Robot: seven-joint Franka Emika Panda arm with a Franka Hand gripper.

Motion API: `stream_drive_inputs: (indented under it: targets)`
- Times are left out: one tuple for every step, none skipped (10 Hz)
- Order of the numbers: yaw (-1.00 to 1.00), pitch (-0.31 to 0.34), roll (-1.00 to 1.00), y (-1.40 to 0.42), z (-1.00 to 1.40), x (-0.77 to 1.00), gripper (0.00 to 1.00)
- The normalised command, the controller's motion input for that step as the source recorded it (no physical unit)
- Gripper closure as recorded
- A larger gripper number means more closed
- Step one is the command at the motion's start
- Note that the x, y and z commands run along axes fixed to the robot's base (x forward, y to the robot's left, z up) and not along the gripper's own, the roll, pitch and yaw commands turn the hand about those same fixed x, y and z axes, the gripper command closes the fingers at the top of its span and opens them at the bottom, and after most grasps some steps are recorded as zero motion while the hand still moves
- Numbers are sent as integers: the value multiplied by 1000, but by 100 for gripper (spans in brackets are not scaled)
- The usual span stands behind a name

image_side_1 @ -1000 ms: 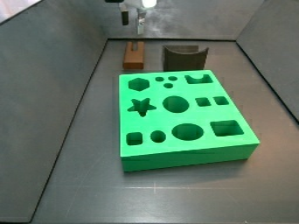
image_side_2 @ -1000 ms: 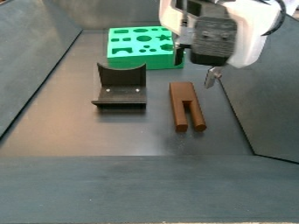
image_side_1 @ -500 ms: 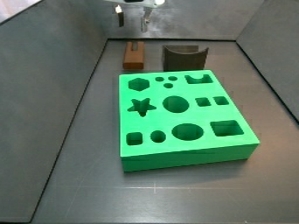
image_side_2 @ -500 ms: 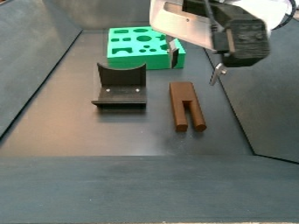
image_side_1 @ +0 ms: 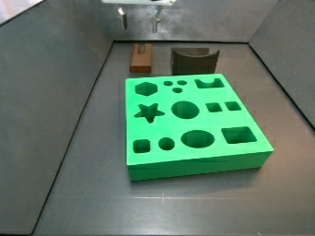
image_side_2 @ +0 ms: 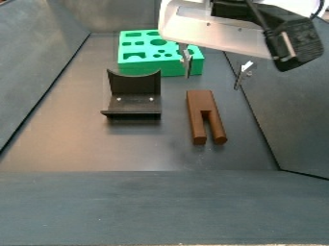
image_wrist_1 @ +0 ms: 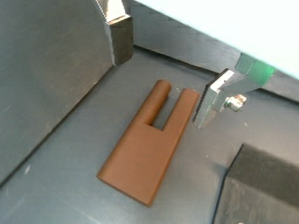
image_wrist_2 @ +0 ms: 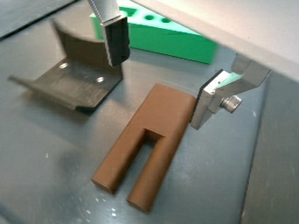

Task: Pick up the square-circle object. Move up. Rotate the square-circle object. Place the square-circle object on the fixture. Regrasp the square-circle object. Move to above the board. Insert the square-circle object.
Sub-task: Rotate the square-circle object.

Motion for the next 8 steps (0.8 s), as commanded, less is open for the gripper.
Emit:
stream_drive_inputs:
  targets:
    - [1000, 21, -7, -6, -28, 19, 0]
    - [851, 21, -7, -6, -28, 19, 0]
    - [518, 21, -7, -6, -27, 19, 0]
    - [338, 20, -7, -6, -26, 19, 0]
    - [220, 20, -7, -6, -25, 20, 0]
    - [0, 0, 0, 0, -1000, 0, 0]
    - [-55, -14, 2, 2, -1000, 10, 0]
    - [-55, -38, 0, 2, -1000, 23, 0]
